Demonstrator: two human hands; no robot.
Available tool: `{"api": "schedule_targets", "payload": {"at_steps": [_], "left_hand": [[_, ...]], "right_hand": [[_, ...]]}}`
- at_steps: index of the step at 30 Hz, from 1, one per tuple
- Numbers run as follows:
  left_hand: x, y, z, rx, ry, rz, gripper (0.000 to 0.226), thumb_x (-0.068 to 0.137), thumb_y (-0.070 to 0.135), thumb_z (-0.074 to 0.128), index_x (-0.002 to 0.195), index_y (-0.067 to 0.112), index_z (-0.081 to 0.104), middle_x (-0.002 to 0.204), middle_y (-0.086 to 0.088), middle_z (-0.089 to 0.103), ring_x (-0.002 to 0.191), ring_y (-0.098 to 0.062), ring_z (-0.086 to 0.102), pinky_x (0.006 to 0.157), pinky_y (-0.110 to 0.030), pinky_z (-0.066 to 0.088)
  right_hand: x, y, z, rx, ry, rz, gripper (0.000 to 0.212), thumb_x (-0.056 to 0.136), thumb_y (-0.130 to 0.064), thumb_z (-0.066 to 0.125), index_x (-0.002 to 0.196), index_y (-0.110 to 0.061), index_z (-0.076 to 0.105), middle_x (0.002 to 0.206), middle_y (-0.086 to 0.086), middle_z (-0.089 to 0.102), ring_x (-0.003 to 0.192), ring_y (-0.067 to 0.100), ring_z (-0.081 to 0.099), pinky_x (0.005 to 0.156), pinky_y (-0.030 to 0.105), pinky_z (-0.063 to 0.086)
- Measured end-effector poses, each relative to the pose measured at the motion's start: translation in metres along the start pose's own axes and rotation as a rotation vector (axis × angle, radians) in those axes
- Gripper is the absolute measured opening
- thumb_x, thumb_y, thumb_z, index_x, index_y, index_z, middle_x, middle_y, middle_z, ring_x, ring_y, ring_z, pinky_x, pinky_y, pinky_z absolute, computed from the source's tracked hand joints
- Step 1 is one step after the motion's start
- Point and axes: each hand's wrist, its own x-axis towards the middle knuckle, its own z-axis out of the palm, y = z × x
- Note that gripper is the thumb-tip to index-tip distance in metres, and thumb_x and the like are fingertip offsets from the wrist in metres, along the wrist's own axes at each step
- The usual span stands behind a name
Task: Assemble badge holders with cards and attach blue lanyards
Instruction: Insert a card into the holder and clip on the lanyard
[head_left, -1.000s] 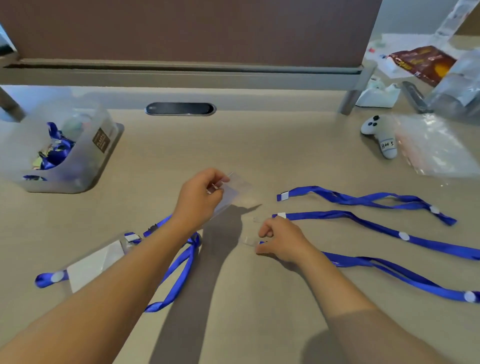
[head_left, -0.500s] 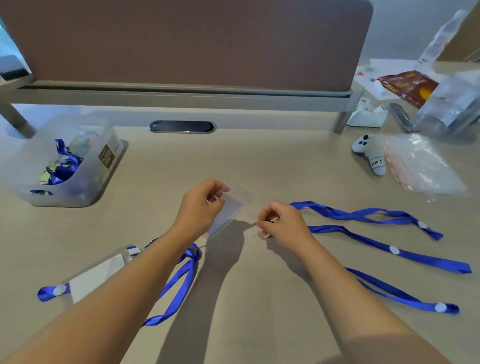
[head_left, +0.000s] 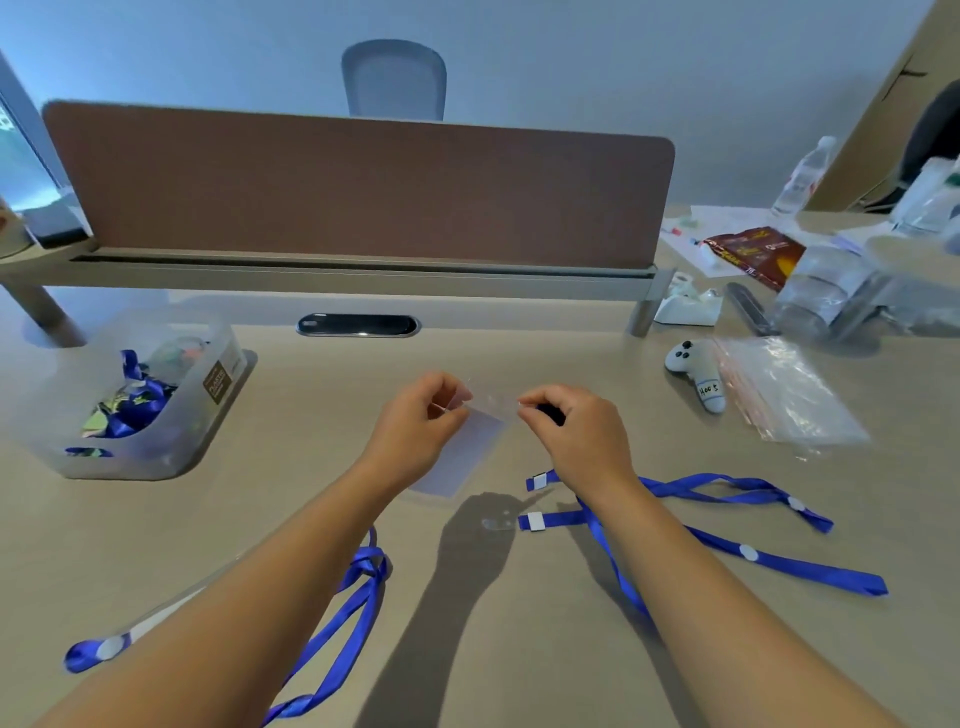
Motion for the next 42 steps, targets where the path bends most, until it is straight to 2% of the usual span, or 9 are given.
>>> {"api": "schedule_targets", "payload": {"at_steps": [9, 13, 17, 22, 26, 28, 31, 36, 42], "left_hand": [[-0.003, 0.002, -0.006, -0.041, 0.0, 0.0, 0.032, 0.085, 0.001, 0.051, 0.069, 0.028, 0.048, 0.07, 0.004, 0.05, 0.066, -0.016, 0.046, 0.061, -0.025, 0.041], [-0.003, 0.005, -0.008, -0.056, -0.044, -0.006, 0.022, 0.084, -0.002, 0.049, 0.088, 0.019, 0.055, 0.074, 0.004, 0.051, 0.07, -0.016, 0.049, 0.067, -0.026, 0.045], [-0.004, 0.008, -0.005, -0.064, -0.115, -0.022, 0.033, 0.084, -0.003, 0.048, 0.114, 0.01, 0.056, 0.076, 0.002, 0.052, 0.074, -0.015, 0.05, 0.069, -0.021, 0.044], [-0.002, 0.01, -0.004, -0.084, -0.134, -0.061, 0.036, 0.086, -0.005, 0.043, 0.116, 0.011, 0.055, 0.1, -0.004, 0.054, 0.091, -0.018, 0.05, 0.075, -0.026, 0.043], [-0.003, 0.009, -0.004, -0.075, -0.183, -0.083, 0.04, 0.088, -0.003, 0.041, 0.123, 0.013, 0.05, 0.104, -0.004, 0.051, 0.096, -0.016, 0.048, 0.086, -0.027, 0.039], [-0.004, 0.008, -0.004, -0.081, -0.202, -0.099, 0.037, 0.088, -0.002, 0.042, 0.121, 0.011, 0.051, 0.103, -0.002, 0.052, 0.093, -0.014, 0.049, 0.083, -0.025, 0.042], [-0.005, 0.01, -0.003, -0.161, -0.224, -0.136, 0.031, 0.088, 0.002, 0.045, 0.117, 0.008, 0.054, 0.093, 0.002, 0.055, 0.083, -0.008, 0.052, 0.069, -0.016, 0.044], [-0.004, 0.012, -0.004, -0.239, -0.223, -0.152, 0.034, 0.09, 0.006, 0.044, 0.122, 0.015, 0.05, 0.087, -0.001, 0.053, 0.079, -0.014, 0.051, 0.067, -0.021, 0.044], [-0.002, 0.011, -0.006, -0.144, -0.187, -0.064, 0.037, 0.09, 0.002, 0.04, 0.124, 0.016, 0.049, 0.081, 0.003, 0.051, 0.08, -0.015, 0.048, 0.066, -0.019, 0.041]], "right_hand": [[0.004, -0.004, 0.004, -0.123, 0.047, -0.046, 0.022, 0.089, -0.02, 0.052, 0.102, -0.012, 0.069, 0.106, 0.004, 0.068, 0.096, 0.02, 0.059, 0.072, 0.026, 0.04], [0.007, -0.007, 0.008, -0.128, 0.046, -0.064, 0.022, 0.09, -0.017, 0.051, 0.103, -0.009, 0.067, 0.108, 0.008, 0.067, 0.097, 0.022, 0.058, 0.074, 0.028, 0.041], [0.008, -0.01, 0.011, -0.106, 0.044, -0.081, 0.022, 0.09, -0.015, 0.05, 0.1, -0.003, 0.065, 0.103, 0.014, 0.066, 0.093, 0.025, 0.058, 0.072, 0.027, 0.039], [0.009, -0.01, 0.011, -0.062, -0.032, 0.01, 0.024, 0.089, -0.024, 0.054, 0.091, -0.001, 0.058, 0.085, 0.011, 0.057, 0.076, 0.022, 0.048, 0.065, 0.026, 0.034], [0.01, -0.01, 0.011, 0.027, -0.105, 0.121, 0.021, 0.088, -0.027, 0.055, 0.086, -0.009, 0.045, 0.074, 0.0, 0.048, 0.07, 0.019, 0.045, 0.055, 0.025, 0.034], [0.009, -0.01, 0.012, 0.057, -0.125, 0.128, 0.02, 0.089, -0.026, 0.054, 0.085, -0.009, 0.043, 0.067, -0.005, 0.043, 0.062, 0.014, 0.041, 0.053, 0.02, 0.032], [0.008, -0.01, 0.013, 0.111, -0.101, 0.097, 0.019, 0.088, -0.022, 0.056, 0.084, -0.009, 0.043, 0.066, -0.006, 0.042, 0.059, 0.01, 0.039, 0.053, 0.018, 0.033], [0.008, -0.017, 0.014, 0.192, -0.073, 0.053, 0.015, 0.086, -0.019, 0.058, 0.082, -0.011, 0.046, 0.067, -0.008, 0.043, 0.059, 0.005, 0.039, 0.052, 0.005, 0.037], [0.009, -0.021, 0.009, 0.396, -0.21, 0.253, 0.028, 0.085, -0.025, 0.06, 0.062, -0.013, 0.049, 0.058, 0.0, 0.051, 0.051, 0.012, 0.041, 0.054, 0.021, 0.035]]}}
